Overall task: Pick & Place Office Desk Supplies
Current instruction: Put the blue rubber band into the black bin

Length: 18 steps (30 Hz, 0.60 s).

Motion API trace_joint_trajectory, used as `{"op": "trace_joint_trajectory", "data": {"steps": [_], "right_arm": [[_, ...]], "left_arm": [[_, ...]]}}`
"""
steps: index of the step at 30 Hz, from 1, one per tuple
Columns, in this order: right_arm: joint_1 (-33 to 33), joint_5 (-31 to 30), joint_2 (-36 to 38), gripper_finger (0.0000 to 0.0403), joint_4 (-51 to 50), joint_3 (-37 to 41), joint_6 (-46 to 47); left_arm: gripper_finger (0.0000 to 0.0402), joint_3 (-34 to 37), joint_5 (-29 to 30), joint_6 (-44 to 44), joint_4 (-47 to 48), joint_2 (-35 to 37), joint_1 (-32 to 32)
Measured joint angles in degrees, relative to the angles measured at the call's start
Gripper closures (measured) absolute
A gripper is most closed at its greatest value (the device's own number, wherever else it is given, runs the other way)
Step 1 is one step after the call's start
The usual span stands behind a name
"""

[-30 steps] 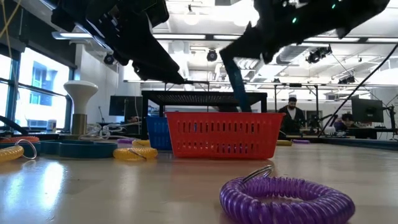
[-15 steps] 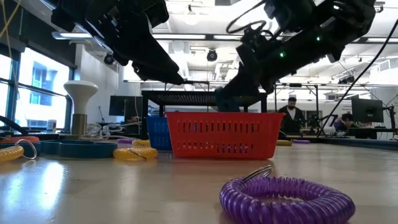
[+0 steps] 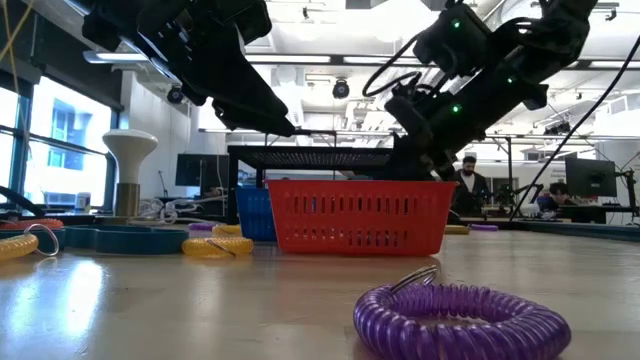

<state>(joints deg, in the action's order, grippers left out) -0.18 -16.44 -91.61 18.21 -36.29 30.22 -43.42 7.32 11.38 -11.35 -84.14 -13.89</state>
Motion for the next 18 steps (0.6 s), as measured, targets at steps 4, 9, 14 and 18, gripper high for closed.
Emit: {"op": "trace_joint_trajectory", "data": {"steps": [4,9,14,18], "right_arm": [[-0.01,-0.56,0.00,0.0401,-0.53,0.00,0.00],[-0.01,-0.55,0.00,0.0394,-2.36,-0.02,0.00],[0.06,0.14,0.02,0.0344,-2.45,-0.01,-0.22],[0.58,0.11,0.02,0.0278,-1.96,-0.01,-1.45]], "left_arm": [[0.0186,0.00,-0.01,0.00,0.00,0.00,0.00],[0.0186,0.00,0.00,0.00,0.00,0.00,0.00],[0.0186,0.00,0.01,0.00,0.00,0.01,0.00],[0.0186,0.00,0.01,0.00,0.00,0.00,0.00]]}}
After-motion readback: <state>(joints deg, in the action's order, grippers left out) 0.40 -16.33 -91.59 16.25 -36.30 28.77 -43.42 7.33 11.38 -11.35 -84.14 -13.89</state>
